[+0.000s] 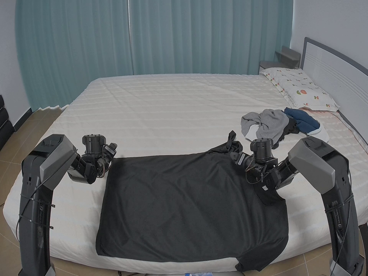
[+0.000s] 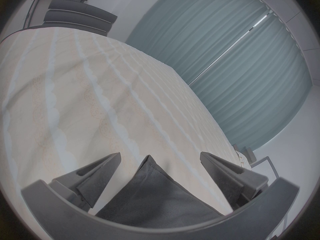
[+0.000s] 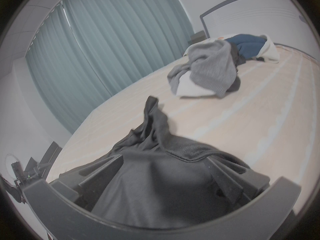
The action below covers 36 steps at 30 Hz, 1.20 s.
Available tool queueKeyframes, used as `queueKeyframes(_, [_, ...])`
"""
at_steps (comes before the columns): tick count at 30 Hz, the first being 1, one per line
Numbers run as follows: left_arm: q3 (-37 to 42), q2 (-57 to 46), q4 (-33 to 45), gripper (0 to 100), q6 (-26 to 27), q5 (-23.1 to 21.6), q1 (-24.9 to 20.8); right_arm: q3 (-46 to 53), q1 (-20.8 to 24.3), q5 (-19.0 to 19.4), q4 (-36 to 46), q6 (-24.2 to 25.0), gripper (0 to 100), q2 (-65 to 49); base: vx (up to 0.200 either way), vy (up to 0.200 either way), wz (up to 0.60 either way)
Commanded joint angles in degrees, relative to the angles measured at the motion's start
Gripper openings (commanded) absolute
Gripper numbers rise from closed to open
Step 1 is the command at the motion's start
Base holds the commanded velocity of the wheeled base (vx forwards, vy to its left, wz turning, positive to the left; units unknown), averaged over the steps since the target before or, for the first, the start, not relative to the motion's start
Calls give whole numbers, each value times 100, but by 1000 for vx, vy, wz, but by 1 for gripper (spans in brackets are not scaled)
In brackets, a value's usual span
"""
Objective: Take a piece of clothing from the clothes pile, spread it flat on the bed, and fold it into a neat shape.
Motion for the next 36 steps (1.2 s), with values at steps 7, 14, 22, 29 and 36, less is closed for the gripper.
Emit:
queueKeyframes(7, [-1,6,-3,100,-4,2,2,-141,-605,7,-115,-127,100,55,0,0,0])
queueKeyframes(14, [-1,6,-3,100,-4,2,2,-167,-772,86,-124,-48,100,-85,0,0,0])
queueKeyframes(22, [-1,6,-3,100,-4,2,2,-35,-860,244,-97,-39,100,-235,0,0,0])
queueKeyframes(29, [-1,6,15,100,-4,-7,2,316,-895,429,-124,-127,100,-208,0,0,0])
queueKeyframes(36, [-9,6,15,100,-4,-16,2,597,-895,455,-352,-233,100,-323,0,0,0])
